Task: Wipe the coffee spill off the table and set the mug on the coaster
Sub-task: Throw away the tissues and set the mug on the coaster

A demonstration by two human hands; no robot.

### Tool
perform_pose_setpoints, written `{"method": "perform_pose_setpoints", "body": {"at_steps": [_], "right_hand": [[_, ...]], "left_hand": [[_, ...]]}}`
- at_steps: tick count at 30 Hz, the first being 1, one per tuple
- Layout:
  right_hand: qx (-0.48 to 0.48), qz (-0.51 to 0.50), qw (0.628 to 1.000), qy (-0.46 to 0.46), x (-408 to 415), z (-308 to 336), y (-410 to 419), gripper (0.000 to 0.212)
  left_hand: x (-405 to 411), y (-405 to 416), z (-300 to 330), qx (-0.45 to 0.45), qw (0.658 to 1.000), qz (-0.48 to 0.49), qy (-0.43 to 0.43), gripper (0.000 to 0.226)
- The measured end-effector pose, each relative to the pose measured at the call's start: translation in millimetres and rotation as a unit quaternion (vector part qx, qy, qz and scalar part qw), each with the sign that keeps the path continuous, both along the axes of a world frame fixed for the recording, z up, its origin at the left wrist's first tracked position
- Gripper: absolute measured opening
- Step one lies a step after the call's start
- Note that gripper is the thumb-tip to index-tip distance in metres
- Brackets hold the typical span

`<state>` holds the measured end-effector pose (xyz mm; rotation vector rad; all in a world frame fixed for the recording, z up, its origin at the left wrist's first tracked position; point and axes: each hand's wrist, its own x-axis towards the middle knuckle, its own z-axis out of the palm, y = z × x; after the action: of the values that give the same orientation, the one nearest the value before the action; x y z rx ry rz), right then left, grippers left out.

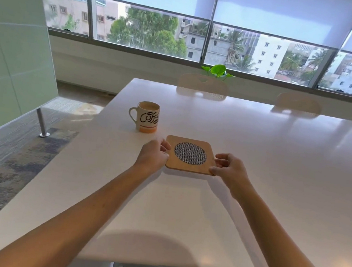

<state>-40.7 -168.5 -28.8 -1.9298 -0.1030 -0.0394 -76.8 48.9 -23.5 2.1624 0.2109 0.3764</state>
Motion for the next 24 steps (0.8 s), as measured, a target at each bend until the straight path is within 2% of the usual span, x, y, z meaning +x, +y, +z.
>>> {"method": "perform_pose_setpoints", "body": {"at_steps": [7, 16, 19, 21, 24], "right_hand": [[-0.061, -0.030, 0.998, 0.019, 24, -14, -14, 0.037], [-0.202, -0.019, 0.977, 0.064, 28, -7, -11, 0.043], [-0.239, 0.006, 0.967, 0.092, 32, 5, -5, 0.059], [-0.253, 0.002, 0.965, 0.073, 38, 14, 2, 0.075], [-0.246, 0.015, 0.969, 0.028, 51, 31, 20, 0.080]], "left_hand": [[24, -11, -23, -0.002, 0.999, -0.027, 0.018, 0.014], [39, 7, -32, 0.040, 0.995, -0.083, 0.037, 0.019], [50, 17, -27, 0.045, 0.993, -0.094, 0.052, 0.015], [59, 31, -19, 0.054, 0.994, -0.084, 0.048, 0.015], [74, 65, -2, 0.057, 0.997, -0.052, 0.029, 0.016]]}}
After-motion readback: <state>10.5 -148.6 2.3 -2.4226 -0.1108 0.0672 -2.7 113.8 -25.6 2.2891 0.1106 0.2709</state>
